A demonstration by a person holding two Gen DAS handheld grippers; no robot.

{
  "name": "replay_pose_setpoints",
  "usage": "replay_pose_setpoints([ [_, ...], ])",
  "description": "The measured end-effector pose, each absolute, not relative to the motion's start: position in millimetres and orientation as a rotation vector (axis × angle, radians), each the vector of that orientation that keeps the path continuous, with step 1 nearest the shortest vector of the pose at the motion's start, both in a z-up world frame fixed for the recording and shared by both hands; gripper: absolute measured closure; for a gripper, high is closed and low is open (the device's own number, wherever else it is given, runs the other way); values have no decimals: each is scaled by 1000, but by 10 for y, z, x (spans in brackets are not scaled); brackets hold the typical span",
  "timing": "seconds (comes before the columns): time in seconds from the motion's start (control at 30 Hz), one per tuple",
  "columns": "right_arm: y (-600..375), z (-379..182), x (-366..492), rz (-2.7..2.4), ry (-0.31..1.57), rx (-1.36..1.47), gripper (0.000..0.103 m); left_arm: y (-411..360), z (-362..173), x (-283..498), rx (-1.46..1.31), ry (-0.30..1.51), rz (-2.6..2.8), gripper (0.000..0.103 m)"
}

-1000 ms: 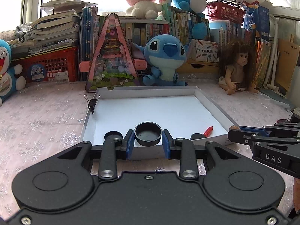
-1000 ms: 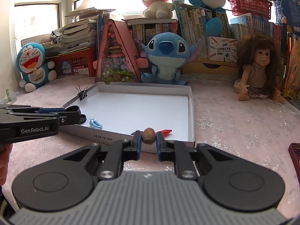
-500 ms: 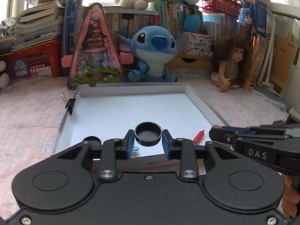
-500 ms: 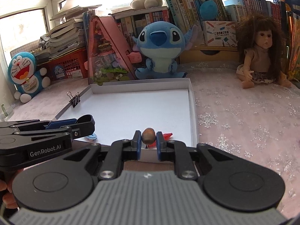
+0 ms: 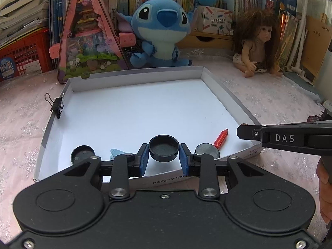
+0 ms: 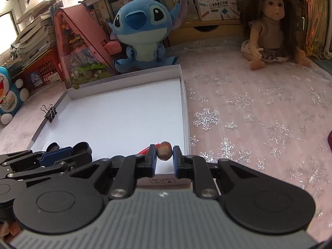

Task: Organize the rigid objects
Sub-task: 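Carry the lid and nut into the white tray and open both tools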

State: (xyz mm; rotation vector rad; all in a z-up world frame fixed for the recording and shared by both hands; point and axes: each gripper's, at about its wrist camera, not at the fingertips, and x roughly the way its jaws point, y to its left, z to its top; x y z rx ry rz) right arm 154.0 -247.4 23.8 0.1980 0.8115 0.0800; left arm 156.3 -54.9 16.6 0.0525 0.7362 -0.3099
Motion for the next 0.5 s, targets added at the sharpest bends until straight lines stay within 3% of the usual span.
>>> replay_pose_setpoints([
  [0.5, -2421, 191, 1730, 40, 866, 187, 82, -593, 118, 1757, 35, 816, -298, 73],
])
